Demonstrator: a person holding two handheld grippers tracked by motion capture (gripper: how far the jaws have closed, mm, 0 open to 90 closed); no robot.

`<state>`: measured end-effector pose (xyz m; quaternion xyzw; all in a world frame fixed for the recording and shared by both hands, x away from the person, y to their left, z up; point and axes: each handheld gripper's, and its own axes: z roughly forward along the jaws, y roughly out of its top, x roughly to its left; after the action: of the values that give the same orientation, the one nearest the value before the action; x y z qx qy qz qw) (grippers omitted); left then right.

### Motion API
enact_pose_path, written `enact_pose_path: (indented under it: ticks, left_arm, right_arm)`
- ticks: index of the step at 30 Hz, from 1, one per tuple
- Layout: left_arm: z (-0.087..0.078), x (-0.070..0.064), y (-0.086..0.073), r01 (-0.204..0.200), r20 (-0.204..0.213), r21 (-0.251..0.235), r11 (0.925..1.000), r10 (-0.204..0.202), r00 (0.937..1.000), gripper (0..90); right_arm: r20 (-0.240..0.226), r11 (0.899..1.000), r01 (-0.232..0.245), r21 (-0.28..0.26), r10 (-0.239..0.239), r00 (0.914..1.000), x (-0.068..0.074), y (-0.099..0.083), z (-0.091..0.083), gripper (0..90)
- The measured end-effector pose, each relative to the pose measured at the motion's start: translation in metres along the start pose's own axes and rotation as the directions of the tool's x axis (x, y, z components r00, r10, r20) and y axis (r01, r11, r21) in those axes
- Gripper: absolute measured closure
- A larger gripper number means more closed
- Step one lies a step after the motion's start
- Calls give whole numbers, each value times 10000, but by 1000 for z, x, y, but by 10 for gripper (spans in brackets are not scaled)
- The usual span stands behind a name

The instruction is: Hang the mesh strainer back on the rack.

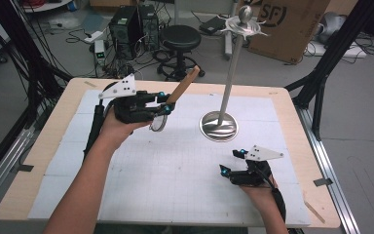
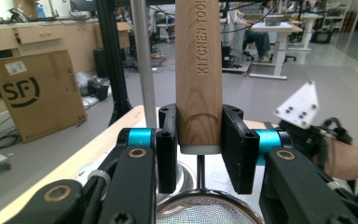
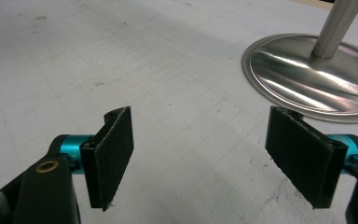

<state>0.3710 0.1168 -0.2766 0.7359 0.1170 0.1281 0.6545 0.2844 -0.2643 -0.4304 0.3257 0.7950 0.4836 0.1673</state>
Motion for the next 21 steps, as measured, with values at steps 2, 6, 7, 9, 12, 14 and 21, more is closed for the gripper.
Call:
enact_pose_path:
  ticks: [2, 6, 7, 9, 12, 14, 21]
  left_arm:
    - [4, 3, 6, -35, -18, 10, 10000, 35, 10000, 689]
    - [11, 7, 20, -238, -46, 49, 9997, 238, 9997, 689]
    - [12, 8, 23, -271, -16, 34, 9996, 271, 9996, 689]
    - [14, 11, 28, -302, 18, -50, 9995, 302, 9995, 689]
    - [18, 15, 33, -274, -10, -94, 9996, 274, 9996, 689]
    - [20, 17, 36, -267, -15, -132, 9996, 267, 9996, 689]
    - [32, 28, 43, -393, -68, 83, 9992, 394, 9992, 689]
  right_arm:
    - [-17, 10000, -18, -16, 18, 10000, 0, 0, -1, 227]
    - [-54, 10000, 25, -46, -25, 10000, 0, 0, 0, 227]
    - [-80, 10000, -21, -19, 21, 10000, 1, 0, 0, 227]
    - [-79, 10000, 18, 12, -18, 10000, 1, 0, 1, 227]
    - [-96, 10000, 72, -21, -72, 9999, 1, 0, 1, 227]
    - [-102, 10000, 76, -34, -76, 9999, 1, 0, 0, 227]
    - [-83, 10000, 25, -65, -26, 10000, 1, 0, 0, 227]
